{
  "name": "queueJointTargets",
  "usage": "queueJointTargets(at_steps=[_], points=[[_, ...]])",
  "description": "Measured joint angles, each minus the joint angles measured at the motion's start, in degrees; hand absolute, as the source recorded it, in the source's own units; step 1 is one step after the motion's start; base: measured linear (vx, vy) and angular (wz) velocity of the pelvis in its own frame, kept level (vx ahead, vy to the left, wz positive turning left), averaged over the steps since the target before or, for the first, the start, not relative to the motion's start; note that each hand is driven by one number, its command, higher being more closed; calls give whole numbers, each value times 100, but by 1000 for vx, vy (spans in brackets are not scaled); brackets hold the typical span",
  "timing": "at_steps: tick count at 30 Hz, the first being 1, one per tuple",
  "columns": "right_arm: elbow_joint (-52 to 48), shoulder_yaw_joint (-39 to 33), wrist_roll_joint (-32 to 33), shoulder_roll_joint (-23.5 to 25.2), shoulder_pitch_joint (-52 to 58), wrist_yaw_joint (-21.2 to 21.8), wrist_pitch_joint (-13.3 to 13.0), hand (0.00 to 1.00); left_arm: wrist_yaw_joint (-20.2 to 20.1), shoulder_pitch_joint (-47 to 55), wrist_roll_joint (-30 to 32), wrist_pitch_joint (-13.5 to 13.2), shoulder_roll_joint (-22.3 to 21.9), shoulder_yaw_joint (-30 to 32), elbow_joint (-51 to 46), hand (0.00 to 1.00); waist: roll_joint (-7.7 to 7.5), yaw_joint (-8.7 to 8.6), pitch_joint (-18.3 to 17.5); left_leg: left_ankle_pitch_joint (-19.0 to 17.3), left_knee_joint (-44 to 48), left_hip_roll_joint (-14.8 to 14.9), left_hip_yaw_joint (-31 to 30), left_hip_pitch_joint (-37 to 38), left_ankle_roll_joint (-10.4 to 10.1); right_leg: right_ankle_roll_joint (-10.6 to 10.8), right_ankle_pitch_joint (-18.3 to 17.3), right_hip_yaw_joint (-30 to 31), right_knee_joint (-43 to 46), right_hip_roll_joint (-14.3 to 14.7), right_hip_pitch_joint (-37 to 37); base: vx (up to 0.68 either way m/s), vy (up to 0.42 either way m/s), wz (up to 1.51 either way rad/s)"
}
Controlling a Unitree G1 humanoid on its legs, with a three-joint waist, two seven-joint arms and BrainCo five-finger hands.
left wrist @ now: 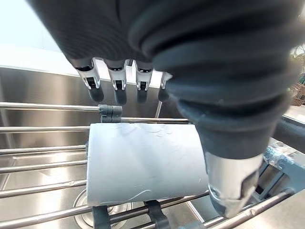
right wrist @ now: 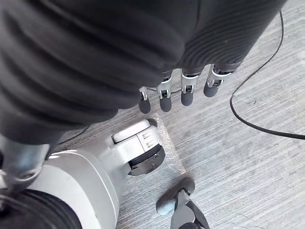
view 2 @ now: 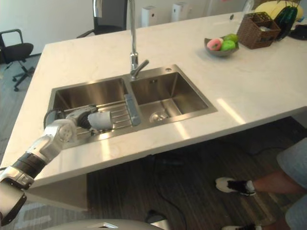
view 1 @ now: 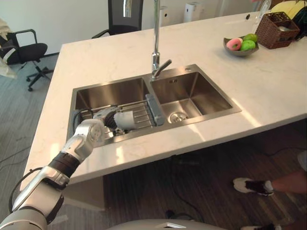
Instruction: Walk over to the sink, pick up the cup, carry it to the dishwasher, place the cup inside the dishwasher, then close the dishwasher door
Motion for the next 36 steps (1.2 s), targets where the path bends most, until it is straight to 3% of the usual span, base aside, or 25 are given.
queueJointTargets(at_steps=[10, 20, 22, 36], points=[[106, -182, -5, 103, 170, -25, -320, 0, 173, 4, 1, 154, -100, 60, 25, 0, 89, -94, 24, -1, 0, 7, 86, 29, -1, -2, 17, 75, 7, 19, -14, -7, -5, -3], [216, -497, -59, 215, 220, -49, -575, 0, 400, 15, 2, 493, -238, 97, 248, 0, 199, -184, 114, -26, 5, 7, 321, 116, -9, 14, 80, 318, 13, 25, -58, -31, -7, -12], [217, -511, -63, 220, 246, -48, -645, 0, 522, 16, 2, 549, -280, 121, 405, 0, 206, -277, 124, -26, 8, 11, 326, 120, -10, 14, 80, 327, 13, 32, -60, 0, 0, 0], [219, -765, -244, 234, 435, -47, -787, 0, 881, 114, 14, 1014, -612, 347, 910, 0, 215, -353, 290, -64, 19, 79, 511, 230, -66, 0, 90, 497, 33, 114, -45, -5, -11, -6]])
